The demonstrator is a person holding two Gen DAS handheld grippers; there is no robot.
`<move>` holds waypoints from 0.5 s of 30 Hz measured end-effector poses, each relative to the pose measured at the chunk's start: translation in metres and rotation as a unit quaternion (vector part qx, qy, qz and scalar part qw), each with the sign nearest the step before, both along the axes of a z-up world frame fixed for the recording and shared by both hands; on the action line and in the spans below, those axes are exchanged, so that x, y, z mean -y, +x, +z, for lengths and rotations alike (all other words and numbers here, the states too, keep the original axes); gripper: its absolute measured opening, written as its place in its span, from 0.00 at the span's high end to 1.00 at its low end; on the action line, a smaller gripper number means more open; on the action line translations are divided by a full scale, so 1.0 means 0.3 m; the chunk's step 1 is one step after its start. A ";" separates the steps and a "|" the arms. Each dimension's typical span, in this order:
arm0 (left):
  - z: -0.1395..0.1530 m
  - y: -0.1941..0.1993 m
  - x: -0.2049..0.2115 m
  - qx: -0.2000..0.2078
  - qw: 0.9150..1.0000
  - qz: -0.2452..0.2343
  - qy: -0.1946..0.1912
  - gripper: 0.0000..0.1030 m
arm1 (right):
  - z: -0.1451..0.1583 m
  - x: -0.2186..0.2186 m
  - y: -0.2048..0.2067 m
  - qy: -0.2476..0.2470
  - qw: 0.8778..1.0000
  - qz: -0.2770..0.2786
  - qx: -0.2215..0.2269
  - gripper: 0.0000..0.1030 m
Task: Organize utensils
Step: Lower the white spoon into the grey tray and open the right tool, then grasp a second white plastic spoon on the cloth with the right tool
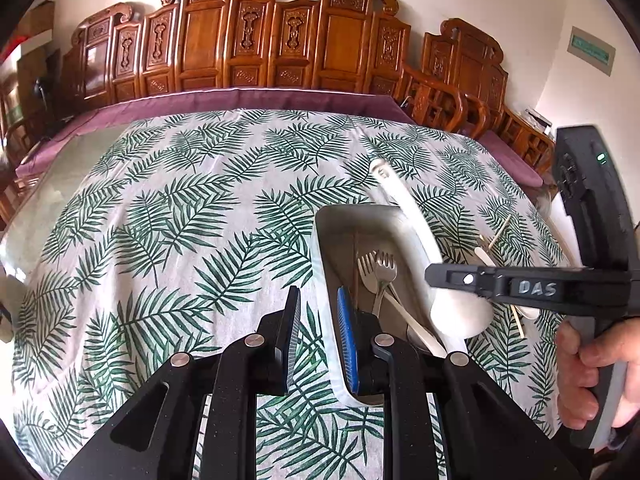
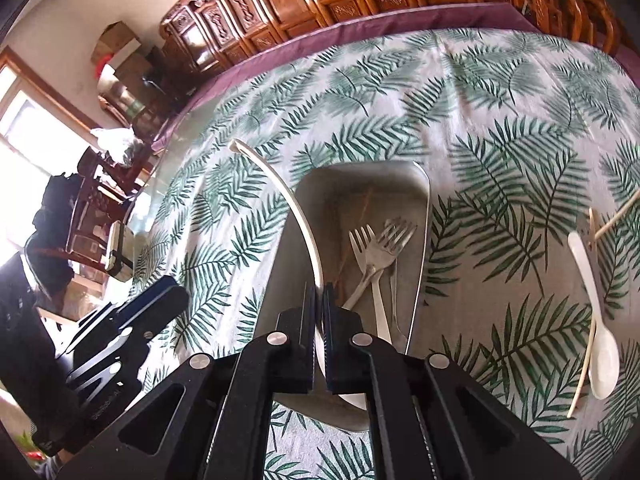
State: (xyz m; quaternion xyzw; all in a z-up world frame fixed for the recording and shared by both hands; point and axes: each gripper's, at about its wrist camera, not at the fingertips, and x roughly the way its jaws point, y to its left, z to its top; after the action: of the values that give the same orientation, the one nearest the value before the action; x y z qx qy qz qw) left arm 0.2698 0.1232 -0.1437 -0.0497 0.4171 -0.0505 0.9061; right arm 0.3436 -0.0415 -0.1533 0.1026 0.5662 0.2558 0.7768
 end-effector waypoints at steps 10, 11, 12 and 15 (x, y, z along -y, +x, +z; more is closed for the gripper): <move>0.024 -0.013 0.013 0.005 1.000 0.000 0.005 0.82 | -0.026 0.012 -0.002 -0.019 1.000 0.001 0.009 0.90; 0.025 -0.013 0.019 0.005 1.000 -0.001 0.006 0.82 | -0.022 0.016 -0.003 -0.017 1.000 0.002 0.010 0.89; 0.025 -0.013 0.023 0.005 1.000 -0.002 0.006 0.82 | -0.018 0.022 -0.003 -0.016 1.000 0.003 0.011 0.89; 0.029 -0.010 0.038 0.005 1.000 -0.005 0.006 0.82 | -0.005 0.037 0.000 -0.012 1.000 0.004 0.016 0.89</move>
State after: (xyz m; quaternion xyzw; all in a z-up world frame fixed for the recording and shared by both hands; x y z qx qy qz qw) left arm 0.2667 0.1117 -0.1350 -0.0416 0.4130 -0.0523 0.9083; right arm 0.3435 -0.0526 -0.1548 0.0868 0.5576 0.2537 0.7856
